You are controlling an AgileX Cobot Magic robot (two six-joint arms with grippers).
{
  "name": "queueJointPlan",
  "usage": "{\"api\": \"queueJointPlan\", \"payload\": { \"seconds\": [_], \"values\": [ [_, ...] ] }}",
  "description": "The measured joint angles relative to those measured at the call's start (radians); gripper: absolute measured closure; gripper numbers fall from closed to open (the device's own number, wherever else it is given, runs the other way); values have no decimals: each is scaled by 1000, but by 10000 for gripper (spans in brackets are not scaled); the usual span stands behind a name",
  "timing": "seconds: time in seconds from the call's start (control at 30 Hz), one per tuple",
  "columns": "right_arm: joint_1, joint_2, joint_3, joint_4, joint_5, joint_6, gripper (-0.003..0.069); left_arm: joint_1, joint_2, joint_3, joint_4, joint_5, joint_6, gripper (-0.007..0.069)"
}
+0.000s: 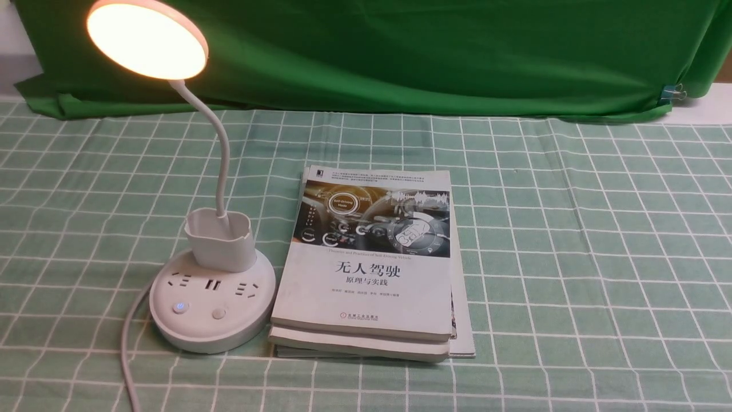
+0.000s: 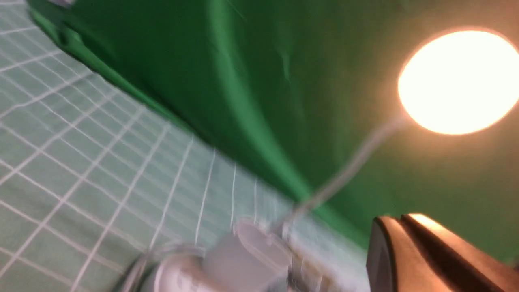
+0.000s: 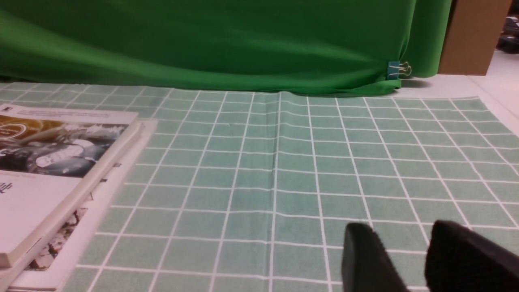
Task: Turn off the desk lamp on the blue coffee tablecloth by hand.
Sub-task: 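Press the power button on the round power strip under the lamp with the left gripper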
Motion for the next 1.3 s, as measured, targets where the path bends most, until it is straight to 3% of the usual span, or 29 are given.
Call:
{"api": "queueJointPlan", "payload": {
  "seconds": [0.17,0.3,0.7,0.93,1.3],
  "values": [
    [0,0,0,0,0,0,417,0,394,-293,163,486,129,620],
    [0,0,0,0,0,0,417,-4,689,-422,197,696,206,620],
    [0,0,0,0,0,0,417,-340,1206,-682,310,683,181,620],
    [0,0,0,0,0,0,417,-351,1367,-765,412,666,148,620],
    [0,0,0,0,0,0,417,-351,1479,-786,444,554,136,620]
  ]
}}
